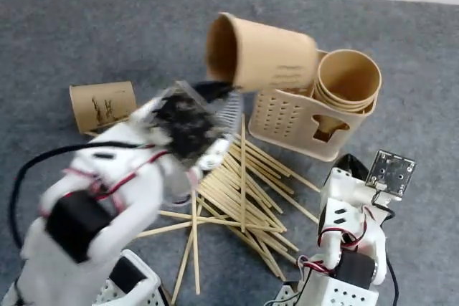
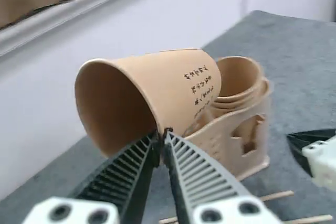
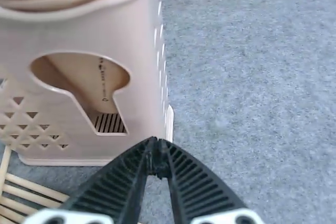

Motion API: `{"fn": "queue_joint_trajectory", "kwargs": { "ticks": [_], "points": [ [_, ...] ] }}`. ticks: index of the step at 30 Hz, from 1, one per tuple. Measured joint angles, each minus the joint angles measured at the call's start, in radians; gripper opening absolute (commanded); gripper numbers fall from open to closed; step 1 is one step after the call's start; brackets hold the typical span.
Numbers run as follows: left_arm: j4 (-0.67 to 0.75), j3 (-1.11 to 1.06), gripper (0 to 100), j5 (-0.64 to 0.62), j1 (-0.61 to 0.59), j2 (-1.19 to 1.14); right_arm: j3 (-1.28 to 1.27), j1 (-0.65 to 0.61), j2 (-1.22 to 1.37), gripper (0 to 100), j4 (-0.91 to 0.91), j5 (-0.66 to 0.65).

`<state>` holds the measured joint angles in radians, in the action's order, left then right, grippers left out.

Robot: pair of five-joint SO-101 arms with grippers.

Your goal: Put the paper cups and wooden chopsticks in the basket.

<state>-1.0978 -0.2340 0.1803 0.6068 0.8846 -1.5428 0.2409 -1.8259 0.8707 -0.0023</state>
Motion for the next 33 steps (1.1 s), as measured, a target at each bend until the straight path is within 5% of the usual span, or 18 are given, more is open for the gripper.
{"fn": "queue_joint_trajectory", "kwargs": {
  "ticks": [24,33],
  "points": [
    [0.341,0.002,1,0.129,0.092,-0.404,0.0,0.035,0.0,0.6,0.0,0.0],
    [0.393,0.002,12,0.184,0.092,-0.419,0.0,0.035,0.0,0.6,0.0,0.0]
  ]
}}
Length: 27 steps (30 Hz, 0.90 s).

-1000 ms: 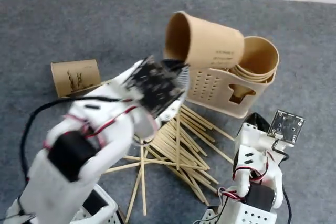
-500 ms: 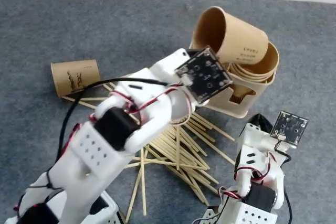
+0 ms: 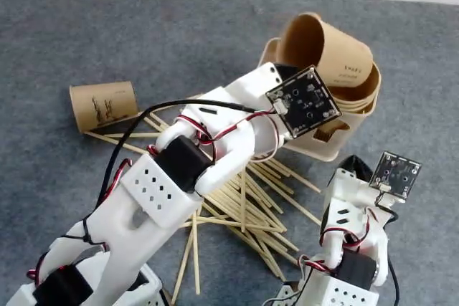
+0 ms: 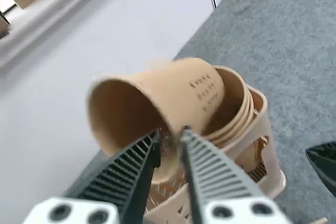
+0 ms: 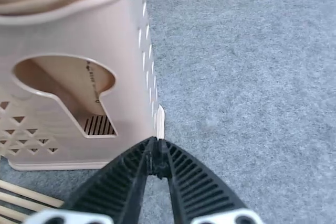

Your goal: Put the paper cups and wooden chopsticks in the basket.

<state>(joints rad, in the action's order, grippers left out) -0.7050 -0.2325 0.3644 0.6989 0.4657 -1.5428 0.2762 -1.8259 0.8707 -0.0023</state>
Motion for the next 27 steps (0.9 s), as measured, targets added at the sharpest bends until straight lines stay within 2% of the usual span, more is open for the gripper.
{"fn": "queue_joint_trajectory", "kwargs": {
  "ticks": [12,19,23,27],
  "points": [
    [0.181,0.0,11,-0.035,-0.002,-0.006,0.0,-0.002,0.0,0.6,0.0,0.0],
    [0.199,0.0,4,-0.035,-0.003,-0.006,0.0,-0.025,0.0,0.6,0.0,0.0],
    [0.117,0.0,4,-0.035,-0.081,0.009,0.0,-0.026,0.0,0.6,0.0,0.0],
    [-0.041,0.0,4,-0.035,-0.193,0.086,0.0,-0.031,0.0,0.6,-0.051,0.0]
  ]
}}
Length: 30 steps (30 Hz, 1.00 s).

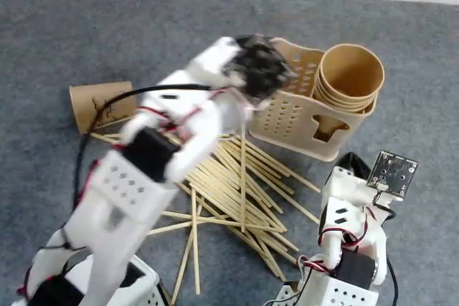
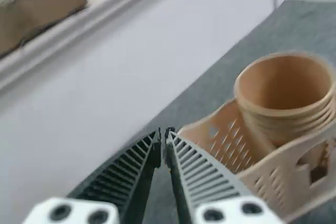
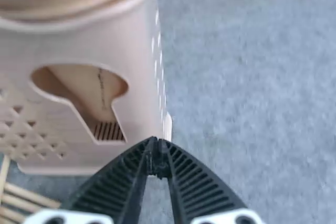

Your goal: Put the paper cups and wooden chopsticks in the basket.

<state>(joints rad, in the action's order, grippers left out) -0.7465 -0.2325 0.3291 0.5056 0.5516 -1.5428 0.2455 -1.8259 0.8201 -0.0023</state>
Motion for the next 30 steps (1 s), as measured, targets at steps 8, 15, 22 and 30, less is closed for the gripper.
{"fn": "queue_joint_trajectory", "kwargs": {
  "ticks": [8,15,22,30],
  "points": [
    [-0.381,0.0,9,-0.103,-0.287,0.167,0.0,0.0,0.0,0.6,-0.028,0.0],
    [-0.571,0.0,14,-0.157,-0.562,0.209,0.0,0.0,0.0,0.6,-0.028,0.0],
    [-0.589,-0.121,18,-0.21,-0.792,0.209,0.0,0.0,0.0,0.6,-0.028,0.0],
    [-0.514,-0.299,21,-0.209,-0.965,0.209,0.0,0.0,0.0,0.7,-0.028,0.0]
  ]
}}
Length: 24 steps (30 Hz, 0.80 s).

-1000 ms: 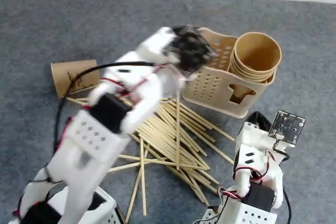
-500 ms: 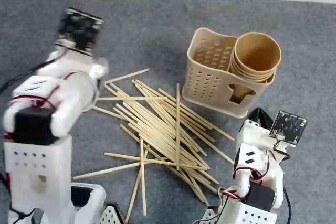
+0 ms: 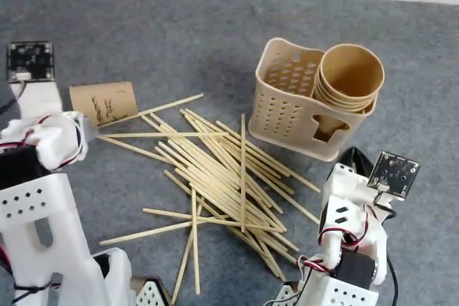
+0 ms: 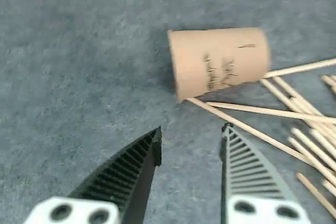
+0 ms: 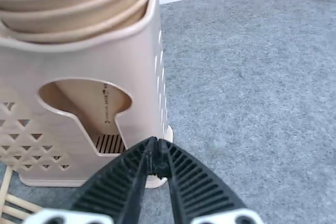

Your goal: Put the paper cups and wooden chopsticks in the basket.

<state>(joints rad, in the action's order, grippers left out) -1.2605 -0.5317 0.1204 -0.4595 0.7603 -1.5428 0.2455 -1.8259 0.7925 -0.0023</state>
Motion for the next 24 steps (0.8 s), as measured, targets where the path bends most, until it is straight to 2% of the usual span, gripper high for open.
{"fn": "queue_joint_trajectory", "kwargs": {
  "ticks": [4,10,21,24],
  "points": [
    [0.032,-0.081,21,0.072,-0.041,-0.003,0.0,0.0,0.0,0.7,0.0,0.0],
    [0.048,-0.081,21,0.129,-0.066,-0.126,0.0,-0.025,0.0,0.7,0.0,0.0],
    [0.048,0.204,21,0.137,-0.074,-0.568,0.0,-0.058,0.0,0.7,0.0,-0.038],
    [0.048,0.304,21,0.186,-0.074,-0.681,0.0,-0.058,0.0,0.7,0.0,-0.046]
  ]
}}
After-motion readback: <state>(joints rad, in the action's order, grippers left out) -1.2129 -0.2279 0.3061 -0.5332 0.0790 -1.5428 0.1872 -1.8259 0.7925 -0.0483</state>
